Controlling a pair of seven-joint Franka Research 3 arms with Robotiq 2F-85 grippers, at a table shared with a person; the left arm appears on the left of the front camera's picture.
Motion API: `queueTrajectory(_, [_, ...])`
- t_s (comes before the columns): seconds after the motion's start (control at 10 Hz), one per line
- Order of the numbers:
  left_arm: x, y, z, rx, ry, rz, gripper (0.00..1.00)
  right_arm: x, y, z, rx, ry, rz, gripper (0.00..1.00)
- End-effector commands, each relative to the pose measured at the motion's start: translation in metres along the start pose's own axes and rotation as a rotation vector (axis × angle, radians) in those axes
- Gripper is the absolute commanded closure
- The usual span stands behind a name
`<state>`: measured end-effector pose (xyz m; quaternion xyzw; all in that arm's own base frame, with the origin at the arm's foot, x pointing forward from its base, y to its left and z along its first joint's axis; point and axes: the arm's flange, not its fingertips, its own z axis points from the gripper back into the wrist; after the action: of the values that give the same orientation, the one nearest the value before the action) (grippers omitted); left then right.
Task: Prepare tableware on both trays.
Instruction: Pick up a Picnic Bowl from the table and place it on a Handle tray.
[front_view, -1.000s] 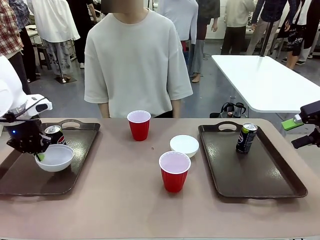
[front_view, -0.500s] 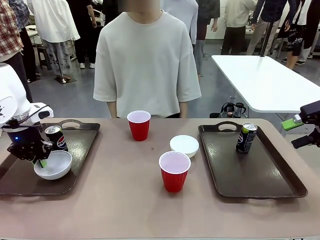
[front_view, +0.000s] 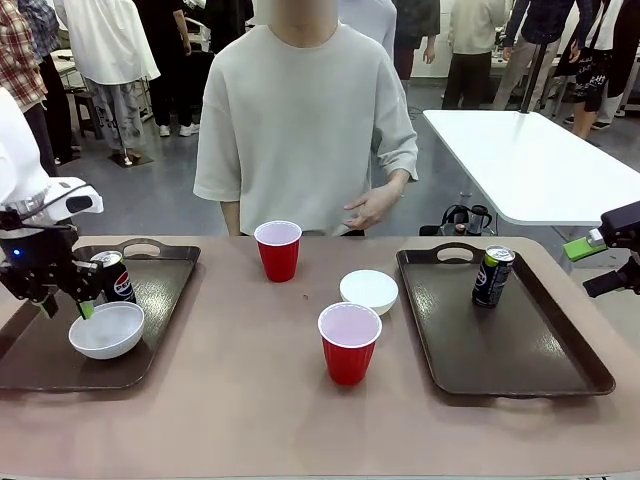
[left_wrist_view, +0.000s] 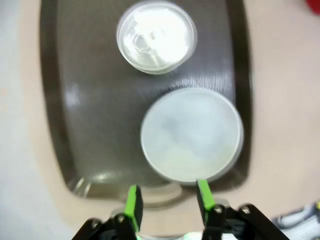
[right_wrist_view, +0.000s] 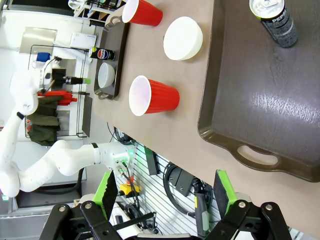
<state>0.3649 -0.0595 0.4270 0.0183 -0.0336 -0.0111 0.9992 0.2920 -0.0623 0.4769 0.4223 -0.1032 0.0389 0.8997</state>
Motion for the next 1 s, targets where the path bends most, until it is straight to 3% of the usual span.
queueTrajectory(0.0, [-0.09, -0.014, 0.006, -0.118, 0.051, -0.102, 0.0, 0.002, -0.001, 0.0, 0.024, -0.008, 0.022, 0.0])
queueTrajectory(0.2, [-0.094, -0.029, 0.04, -0.443, 0.194, -0.157, 0.0, 0.002, -0.001, 0.0, 0.024, -0.008, 0.022, 0.0])
queueTrajectory(0.5, [-0.089, -0.009, 0.067, -0.766, 0.27, -0.122, 0.0, 0.002, -0.001, 0.0, 0.024, -0.008, 0.022, 0.0])
queueTrajectory(0.7, [-0.092, 0.032, 0.07, -0.999, 0.192, -0.041, 0.0, 0.002, -0.001, 0.0, 0.024, -0.008, 0.022, 0.0])
queueTrajectory(0.9, [-0.094, 0.072, 0.075, -1.079, 0.148, 0.032, 0.0, 0.002, -0.001, 0.0, 0.024, -0.008, 0.022, 0.0])
